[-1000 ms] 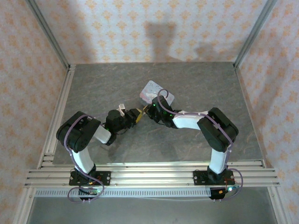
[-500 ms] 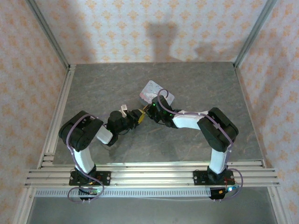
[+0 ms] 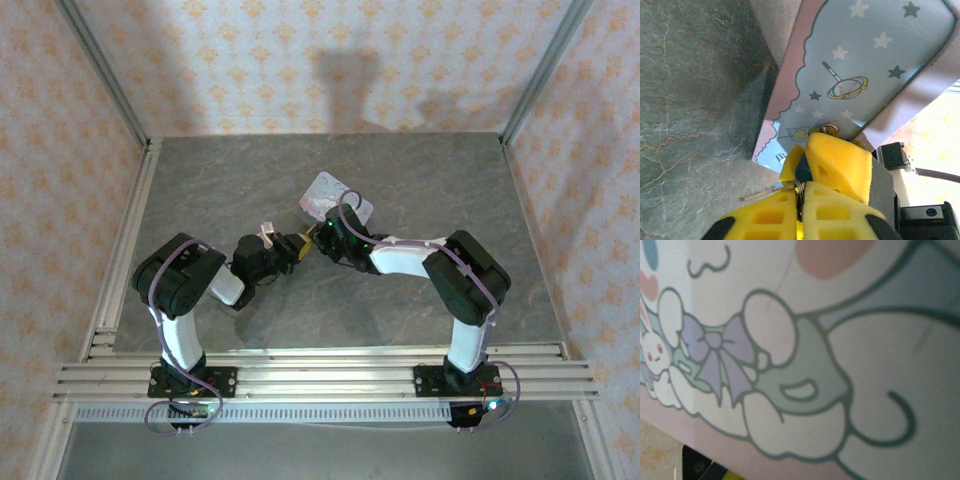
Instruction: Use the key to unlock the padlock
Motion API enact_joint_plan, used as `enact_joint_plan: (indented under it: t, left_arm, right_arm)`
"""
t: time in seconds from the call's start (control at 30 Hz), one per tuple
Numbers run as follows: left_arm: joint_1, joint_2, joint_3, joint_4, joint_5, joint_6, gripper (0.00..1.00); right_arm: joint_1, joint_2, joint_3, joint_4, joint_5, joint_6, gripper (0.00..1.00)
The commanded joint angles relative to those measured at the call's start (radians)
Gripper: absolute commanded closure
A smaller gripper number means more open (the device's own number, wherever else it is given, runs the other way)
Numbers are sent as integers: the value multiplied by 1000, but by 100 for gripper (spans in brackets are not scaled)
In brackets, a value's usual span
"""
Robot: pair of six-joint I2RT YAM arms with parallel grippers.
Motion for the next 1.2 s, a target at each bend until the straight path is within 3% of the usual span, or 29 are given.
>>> enact_joint_plan:
  t: [0.0, 0.2, 0.47, 0.57, 0.73, 1.0, 1.17]
  left_arm:
    - [-6, 7, 31, 69, 4, 18, 99]
    - [-9, -18, 24, 62, 27, 138, 100]
    - [-71, -59, -21, -30, -45, 554, 100]
    - [-111, -57, -29, -64, -97, 657, 100]
    - [-124, 10, -65, 27, -139, 663, 100]
    - [-168, 32, -82, 41, -203, 704, 100]
    - [-169, 28, -95, 32, -225, 710, 100]
  right_arm:
    - [15, 8, -8, -58, -116, 76, 100]
    - [14, -5, 5, -92, -150, 89, 100]
    - [15, -57, 56, -323, -184, -16, 100]
    - [14, -74, 55, -372, -183, -36, 92]
    - [17, -102, 37, -405, -158, -50, 72]
    - [19, -121, 13, -433, -108, -68, 60]
    - [19, -155, -3, -467, -36, -86, 58]
